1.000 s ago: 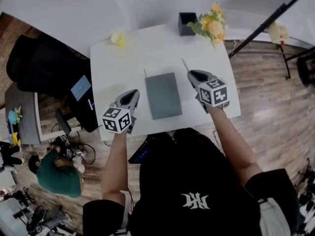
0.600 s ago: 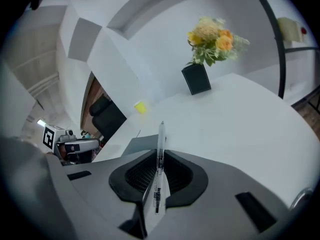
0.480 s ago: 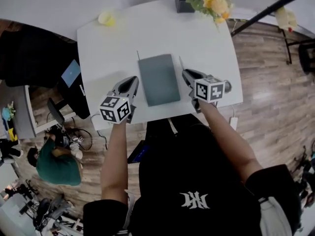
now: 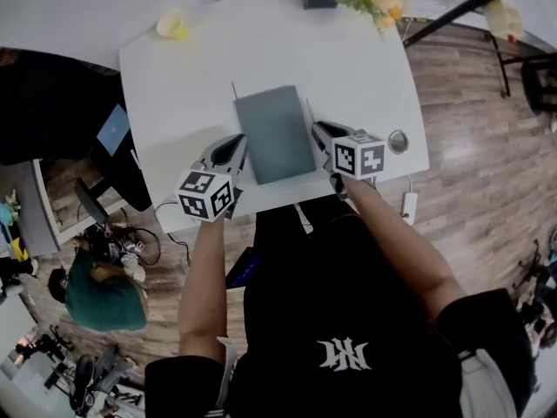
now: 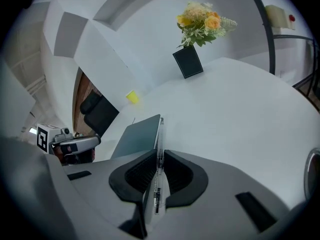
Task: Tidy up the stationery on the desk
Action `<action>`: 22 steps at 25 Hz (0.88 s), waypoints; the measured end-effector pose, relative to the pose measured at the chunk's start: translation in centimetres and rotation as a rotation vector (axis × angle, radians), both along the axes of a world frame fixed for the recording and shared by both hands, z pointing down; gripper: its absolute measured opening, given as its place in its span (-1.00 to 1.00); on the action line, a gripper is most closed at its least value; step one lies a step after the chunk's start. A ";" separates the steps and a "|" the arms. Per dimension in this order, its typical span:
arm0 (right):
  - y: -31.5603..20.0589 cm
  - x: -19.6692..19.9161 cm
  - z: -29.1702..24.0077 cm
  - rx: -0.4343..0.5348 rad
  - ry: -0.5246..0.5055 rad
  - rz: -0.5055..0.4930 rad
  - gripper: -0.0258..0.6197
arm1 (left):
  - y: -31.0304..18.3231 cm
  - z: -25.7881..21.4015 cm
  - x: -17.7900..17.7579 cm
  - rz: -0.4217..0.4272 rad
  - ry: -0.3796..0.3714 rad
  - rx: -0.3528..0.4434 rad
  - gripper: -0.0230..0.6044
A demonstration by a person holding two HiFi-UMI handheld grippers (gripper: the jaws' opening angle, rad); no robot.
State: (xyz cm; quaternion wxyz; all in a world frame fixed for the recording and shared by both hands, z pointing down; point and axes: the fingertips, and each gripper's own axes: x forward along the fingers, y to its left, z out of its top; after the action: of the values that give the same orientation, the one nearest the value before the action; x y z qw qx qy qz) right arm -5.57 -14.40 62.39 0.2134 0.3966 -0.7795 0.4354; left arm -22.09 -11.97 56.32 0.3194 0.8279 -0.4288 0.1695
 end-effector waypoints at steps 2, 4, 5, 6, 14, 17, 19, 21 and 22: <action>0.1 -0.3 0.1 -0.002 -0.003 -0.005 -0.72 | 0.3 0.4 0.2 0.005 0.007 -0.011 -0.92; 0.2 -0.5 0.2 -0.004 -0.002 -0.008 -0.72 | 0.5 0.7 0.3 0.002 0.015 -0.017 -0.92; 0.2 -0.5 0.2 -0.004 0.004 -0.010 -0.72 | 0.6 0.7 0.3 -0.005 0.022 -0.019 -0.92; 0.3 -0.6 0.3 -0.006 0.010 -0.014 -0.72 | 0.7 0.8 0.2 -0.013 0.030 -0.020 -0.92; 0.7 -1.0 0.9 -0.049 0.039 -0.032 -0.72 | 0.7 0.6 0.1 -0.021 0.043 -0.015 -0.92; 0.6 -1.0 0.9 -0.061 0.031 -0.030 -0.72 | 0.8 0.7 0.1 -0.021 0.042 -0.015 -0.92; 0.6 -1.0 0.9 -0.068 0.025 -0.031 -0.71 | 0.9 0.8 0.2 -0.022 0.044 -0.016 -0.92; 0.6 -1.0 0.9 -0.070 0.018 -0.035 -0.71 | 1.1 0.9 0.3 -0.022 0.047 -0.021 -0.92; 0.6 -1.0 0.9 -0.071 0.012 -0.036 -0.71 | 1.2 1.0 0.4 -0.021 0.048 -0.023 -0.92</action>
State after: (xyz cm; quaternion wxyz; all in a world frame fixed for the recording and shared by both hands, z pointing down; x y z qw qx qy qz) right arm -6.59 -13.80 63.25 0.2401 0.3772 -0.7692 0.4565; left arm -21.67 -10.74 57.37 0.3408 0.8235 -0.4276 0.1511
